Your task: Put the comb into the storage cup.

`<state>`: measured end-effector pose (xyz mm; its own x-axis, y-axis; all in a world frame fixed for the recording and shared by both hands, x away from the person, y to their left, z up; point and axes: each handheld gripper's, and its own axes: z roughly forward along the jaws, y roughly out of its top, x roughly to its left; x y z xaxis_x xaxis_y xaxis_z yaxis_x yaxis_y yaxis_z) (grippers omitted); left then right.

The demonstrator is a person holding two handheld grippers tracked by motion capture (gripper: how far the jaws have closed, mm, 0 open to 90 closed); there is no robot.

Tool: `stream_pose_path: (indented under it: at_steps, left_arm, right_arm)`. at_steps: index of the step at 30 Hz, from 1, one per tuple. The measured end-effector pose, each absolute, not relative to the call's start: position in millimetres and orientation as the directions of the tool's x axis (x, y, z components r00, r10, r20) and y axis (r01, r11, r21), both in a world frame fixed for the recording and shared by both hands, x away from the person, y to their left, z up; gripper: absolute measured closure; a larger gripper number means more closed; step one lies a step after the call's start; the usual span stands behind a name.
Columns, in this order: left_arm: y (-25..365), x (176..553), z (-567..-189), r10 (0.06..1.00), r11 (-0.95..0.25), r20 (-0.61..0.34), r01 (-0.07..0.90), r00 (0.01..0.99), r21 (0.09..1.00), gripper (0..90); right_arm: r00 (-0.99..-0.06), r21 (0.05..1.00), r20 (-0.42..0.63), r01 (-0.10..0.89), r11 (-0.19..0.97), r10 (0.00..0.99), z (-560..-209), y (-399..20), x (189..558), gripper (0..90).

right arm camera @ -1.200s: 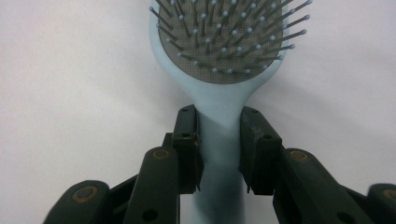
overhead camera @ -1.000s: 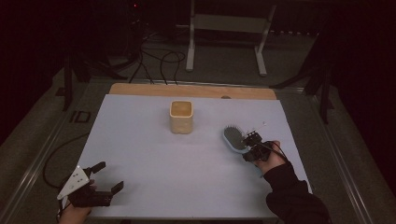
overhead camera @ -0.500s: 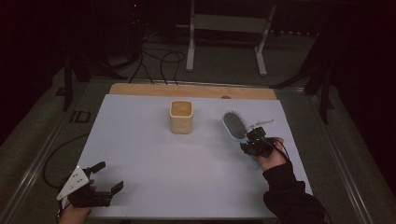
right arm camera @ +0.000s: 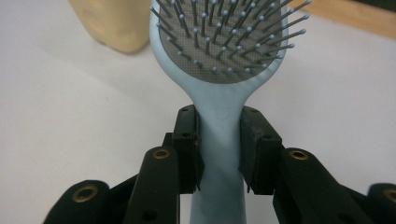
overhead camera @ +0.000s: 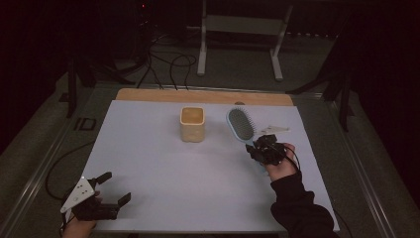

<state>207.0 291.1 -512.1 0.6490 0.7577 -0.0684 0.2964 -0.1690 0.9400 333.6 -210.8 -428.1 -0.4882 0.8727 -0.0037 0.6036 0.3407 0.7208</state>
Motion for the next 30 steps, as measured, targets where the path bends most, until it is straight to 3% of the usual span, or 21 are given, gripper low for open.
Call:
stream_pose_path:
  at_steps: [30]
  left_arm:
    - [292, 206, -512, 0.757, -0.171, -0.066, 0.294, 0.65, 0.94, 0.0]
  right_arm:
    - [-0.62, 0.896, 0.063, 0.381, 0.23, 0.782, -405, -152, 342, 70.2]
